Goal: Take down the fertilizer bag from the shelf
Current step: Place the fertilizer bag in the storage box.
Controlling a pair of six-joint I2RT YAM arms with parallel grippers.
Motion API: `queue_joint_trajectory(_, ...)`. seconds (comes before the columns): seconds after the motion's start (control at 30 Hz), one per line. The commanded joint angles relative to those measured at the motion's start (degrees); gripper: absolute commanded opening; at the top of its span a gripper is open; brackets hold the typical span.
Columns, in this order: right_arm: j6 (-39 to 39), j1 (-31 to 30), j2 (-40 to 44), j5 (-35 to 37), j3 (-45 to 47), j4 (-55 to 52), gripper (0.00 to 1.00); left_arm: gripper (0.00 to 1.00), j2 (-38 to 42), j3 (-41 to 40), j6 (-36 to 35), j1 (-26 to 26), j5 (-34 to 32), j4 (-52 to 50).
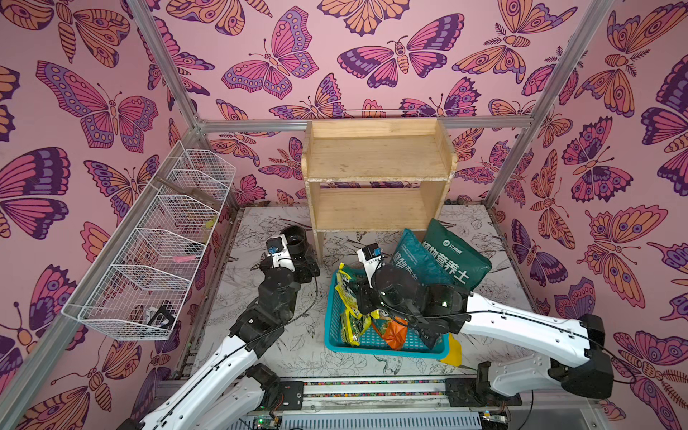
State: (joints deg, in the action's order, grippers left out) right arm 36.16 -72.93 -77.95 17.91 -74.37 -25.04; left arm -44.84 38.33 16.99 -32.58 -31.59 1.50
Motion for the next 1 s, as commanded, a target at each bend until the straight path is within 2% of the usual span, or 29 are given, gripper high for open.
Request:
queue_joint_trajectory(0.0,-0.4,-0.4,0.2,2.8,-1.7,1.8,0.00,1.00,1.1,-1.1,0.3,0.5,-1.0,-0.6)
queue_joint_trajectory(0.4,0.6,-0.4,-3.0,1.3,-2.7,3.7,0.00,1.00,2.7,-1.0,-0.1,0.7,-1.0,-2.0)
queue_joint_trajectory(0.53,4.4,0.7,-4.3,1.3,-0.4,2.9,0.00,1.00,3.6,-1.1,-0.3,0.8,-1.4,-2.4)
queue_joint_trajectory(0.67,8.8,2.5,-4.0,4.5,1.1,-0.6,0.00,1.00,4.1,-1.0,-0.7,0.8,-1.5,-2.6)
queue_joint_trajectory(0.8,12.6,3.8,-4.5,2.8,2.6,-1.5,0.00,1.00,4.3,-0.9,-0.8,0.9,-1.5,-2.6)
queue_joint_trajectory(0.97,12.5,4.1,-5.8,0.6,2.2,-1.2,0.00,1.00,4.3,-0.9,-0.9,0.9,-1.7,-2.6)
